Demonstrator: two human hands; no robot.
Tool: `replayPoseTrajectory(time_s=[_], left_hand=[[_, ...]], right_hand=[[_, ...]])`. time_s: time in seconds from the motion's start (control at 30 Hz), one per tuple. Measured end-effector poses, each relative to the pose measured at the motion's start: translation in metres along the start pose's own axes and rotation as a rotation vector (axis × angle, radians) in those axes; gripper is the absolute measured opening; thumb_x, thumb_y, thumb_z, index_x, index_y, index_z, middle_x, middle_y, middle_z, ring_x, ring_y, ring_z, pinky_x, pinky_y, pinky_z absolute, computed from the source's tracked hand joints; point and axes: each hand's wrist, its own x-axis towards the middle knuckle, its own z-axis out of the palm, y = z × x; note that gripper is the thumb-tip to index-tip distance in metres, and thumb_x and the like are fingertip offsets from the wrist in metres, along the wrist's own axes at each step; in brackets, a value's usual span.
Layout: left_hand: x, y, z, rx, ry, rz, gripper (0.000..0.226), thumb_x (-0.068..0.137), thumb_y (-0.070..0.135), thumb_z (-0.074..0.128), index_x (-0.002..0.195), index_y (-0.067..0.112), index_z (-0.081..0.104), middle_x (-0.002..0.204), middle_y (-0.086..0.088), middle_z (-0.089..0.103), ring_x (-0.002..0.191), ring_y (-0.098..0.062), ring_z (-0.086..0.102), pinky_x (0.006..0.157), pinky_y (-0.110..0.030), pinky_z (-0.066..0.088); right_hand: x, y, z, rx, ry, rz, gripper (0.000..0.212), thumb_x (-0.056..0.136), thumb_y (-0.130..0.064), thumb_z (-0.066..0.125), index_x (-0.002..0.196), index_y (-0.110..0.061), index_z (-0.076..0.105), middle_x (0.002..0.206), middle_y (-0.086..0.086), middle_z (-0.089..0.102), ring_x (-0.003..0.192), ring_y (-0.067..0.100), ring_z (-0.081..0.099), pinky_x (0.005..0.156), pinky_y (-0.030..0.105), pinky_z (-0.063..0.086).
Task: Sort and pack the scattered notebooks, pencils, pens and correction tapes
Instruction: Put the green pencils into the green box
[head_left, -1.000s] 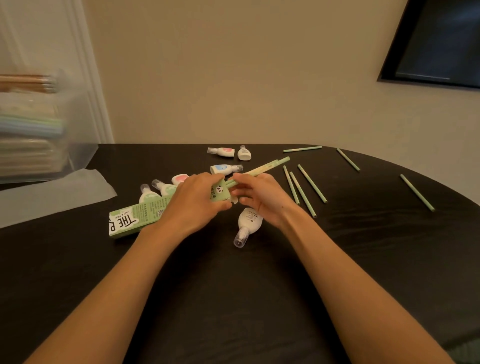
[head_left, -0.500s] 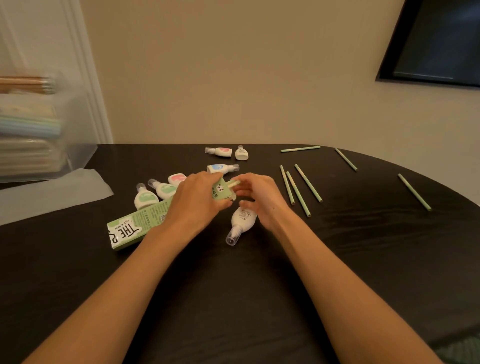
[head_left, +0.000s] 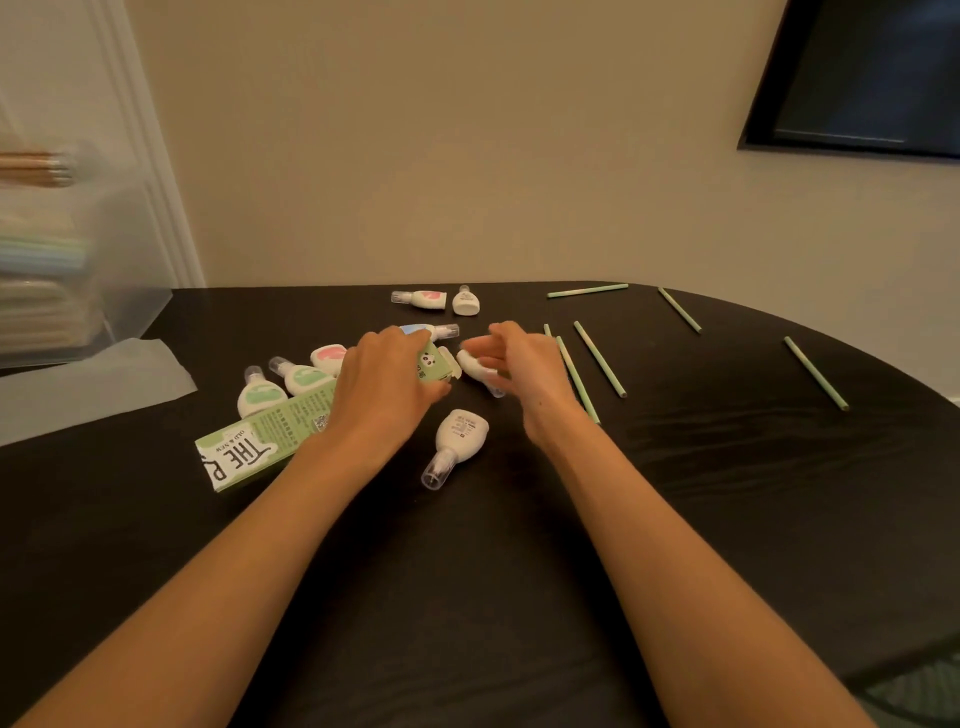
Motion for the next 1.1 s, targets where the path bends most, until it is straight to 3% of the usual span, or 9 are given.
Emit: replayPoseTrajectory(time_s=[0.07,0.2,0.33,0.47,0.57,0.7,0.8,0.9,1.1], left_hand=[[0.002,0.005,0.003,0.018,-0.022,-0.004,0.048,0.083,0.033,0.065,0.126,0.014,0.054,0.115,-0.009,0.057,0.108,-0.027,0.049,0.083,-0.035,0.038],[0.010,0.017,0.008,0.008,-0.042,0.019,0.051,0.084,0.033,0.064,0.131,0.017,0.050,0.121,-0.009,0.056,0.114,-0.028,0.047,0.088,-0.036,0.038],[0.019,0.030,0.014,0.026,-0.068,0.041,0.049,0.086,0.035,0.062,0.129,0.015,0.050,0.122,-0.009,0.055,0.115,-0.027,0.046,0.090,-0.036,0.036],[0.024,0.033,0.022,0.066,-0.111,0.067,0.048,0.085,0.038,0.062,0.126,0.016,0.052,0.122,-0.008,0.055,0.115,-0.026,0.047,0.090,-0.035,0.036],[0.025,0.030,0.024,0.074,-0.119,0.061,0.050,0.085,0.038,0.062,0.129,0.016,0.051,0.126,-0.008,0.055,0.118,-0.026,0.046,0.092,-0.035,0.036],[0.028,0.028,0.023,0.086,-0.118,0.058,0.050,0.085,0.038,0.062,0.129,0.017,0.051,0.124,-0.008,0.055,0.117,-0.026,0.047,0.091,-0.035,0.036],[0.027,0.027,0.022,0.073,-0.127,0.060,0.047,0.085,0.036,0.062,0.127,0.016,0.052,0.125,-0.007,0.056,0.118,-0.025,0.047,0.091,-0.034,0.037],[0.026,0.026,0.019,0.052,-0.149,0.018,0.044,0.085,0.033,0.063,0.125,0.016,0.054,0.121,-0.008,0.057,0.114,-0.025,0.050,0.087,-0.033,0.038],[0.028,0.026,0.011,-0.026,-0.222,-0.045,0.046,0.083,0.029,0.066,0.125,0.012,0.053,0.123,-0.010,0.056,0.114,-0.027,0.050,0.081,-0.032,0.038]], right_hand=[[0.012,0.006,-0.018,-0.316,0.282,-0.118,0.032,0.092,-0.020,0.044,0.073,-0.010,0.067,0.075,0.002,0.063,0.074,0.014,0.056,0.068,0.031,0.044],[0.036,0.023,-0.057,-0.746,0.533,-0.137,0.025,0.093,-0.022,0.048,0.102,-0.007,0.065,0.101,0.010,0.063,0.091,0.023,0.060,0.082,0.037,0.049],[0.046,0.033,-0.071,-0.865,0.429,0.041,0.037,0.089,-0.035,0.056,0.112,-0.006,0.057,0.115,0.012,0.052,0.094,0.024,0.055,0.078,0.035,0.046],[0.054,0.029,-0.065,-1.000,0.288,-0.002,0.028,0.083,-0.034,0.067,0.089,-0.010,0.053,0.095,0.008,0.055,0.096,0.026,0.059,0.073,0.034,0.046],[0.056,0.020,-0.064,-0.986,0.167,0.023,0.033,0.081,-0.029,0.070,0.070,-0.014,0.042,0.086,0.006,0.052,0.085,0.022,0.059,0.071,0.033,0.048],[0.056,0.014,-0.064,-1.063,0.034,0.018,0.025,0.082,-0.024,0.067,0.087,-0.008,0.049,0.074,0.003,0.047,0.062,0.011,0.048,0.055,0.023,0.043],[0.054,0.012,-0.065,-0.821,-0.005,0.106,0.018,0.087,-0.019,0.061,0.096,-0.005,0.055,0.079,0.006,0.055,0.062,0.013,0.053,0.048,0.021,0.046],[0.045,0.009,-0.067,-0.281,-0.064,0.226,0.012,0.089,-0.014,0.060,0.094,-0.004,0.062,0.070,0.004,0.055,0.051,0.007,0.050,0.040,0.016,0.043],[0.035,0.005,-0.054,0.334,0.000,0.055,0.007,0.091,-0.012,0.057,0.088,-0.006,0.057,0.078,0.007,0.060,0.058,0.011,0.064,0.050,0.018,0.052]])
